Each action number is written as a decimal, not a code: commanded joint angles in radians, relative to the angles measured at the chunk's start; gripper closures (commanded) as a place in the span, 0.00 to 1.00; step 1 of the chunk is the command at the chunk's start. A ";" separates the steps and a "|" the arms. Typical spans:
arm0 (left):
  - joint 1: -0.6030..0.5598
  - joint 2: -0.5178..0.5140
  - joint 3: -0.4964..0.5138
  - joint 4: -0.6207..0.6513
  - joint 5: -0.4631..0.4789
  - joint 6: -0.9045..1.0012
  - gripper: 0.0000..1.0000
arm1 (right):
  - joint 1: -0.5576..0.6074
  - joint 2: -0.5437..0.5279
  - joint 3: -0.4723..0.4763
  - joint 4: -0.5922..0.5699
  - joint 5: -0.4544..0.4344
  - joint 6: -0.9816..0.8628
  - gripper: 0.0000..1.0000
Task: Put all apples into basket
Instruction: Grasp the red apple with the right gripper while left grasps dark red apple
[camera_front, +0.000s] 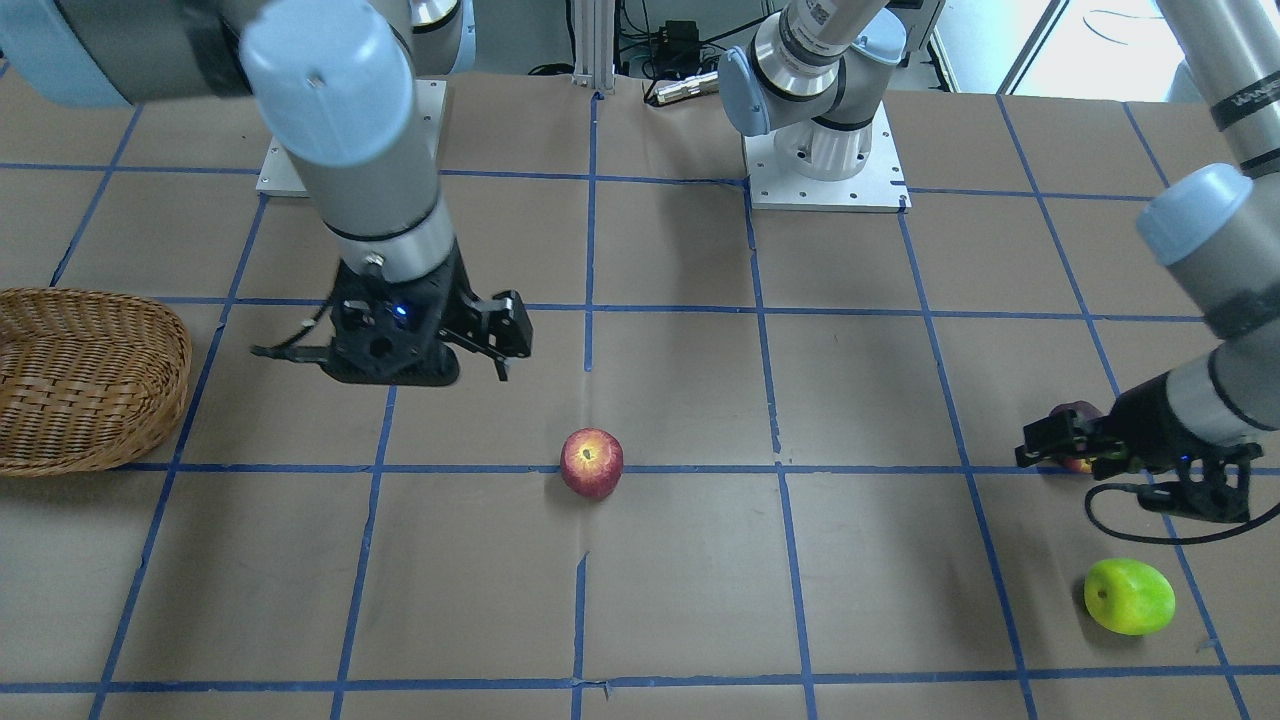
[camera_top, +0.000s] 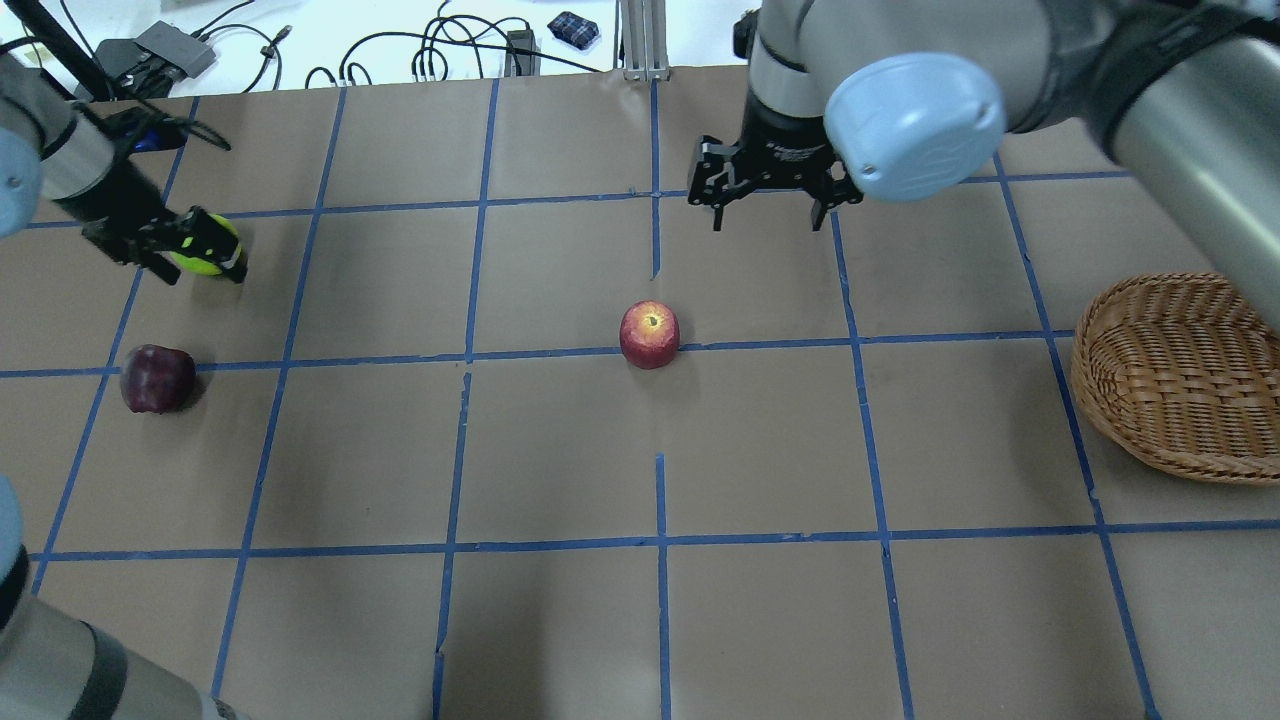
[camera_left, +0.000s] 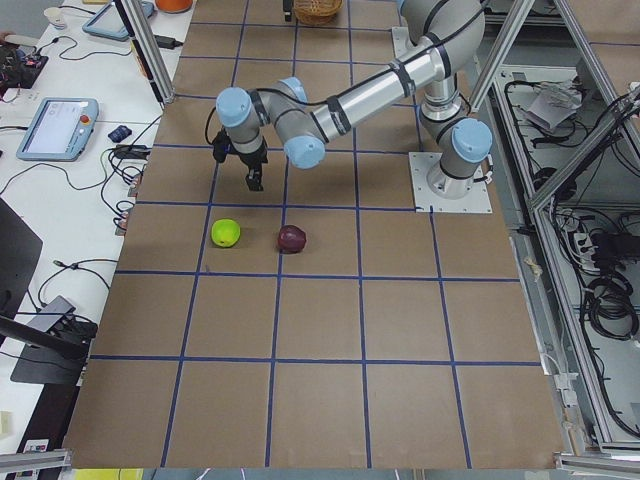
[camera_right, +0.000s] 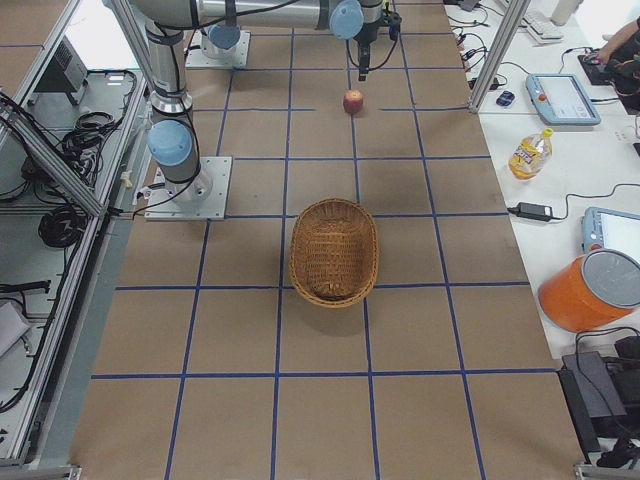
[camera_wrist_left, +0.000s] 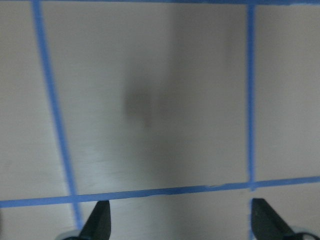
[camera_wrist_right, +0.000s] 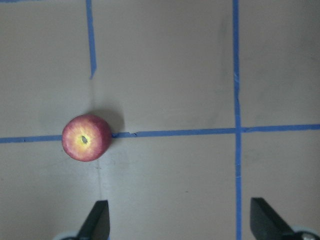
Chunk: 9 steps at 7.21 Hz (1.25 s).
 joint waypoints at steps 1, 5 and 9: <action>0.134 -0.032 -0.050 0.054 0.030 0.181 0.00 | 0.113 0.158 0.013 -0.149 -0.009 0.109 0.00; 0.165 -0.084 -0.126 0.201 0.060 0.184 0.00 | 0.137 0.214 0.147 -0.360 0.006 0.125 0.00; 0.169 -0.060 -0.135 0.157 0.057 0.174 0.00 | 0.144 0.257 0.161 -0.436 0.004 0.111 0.15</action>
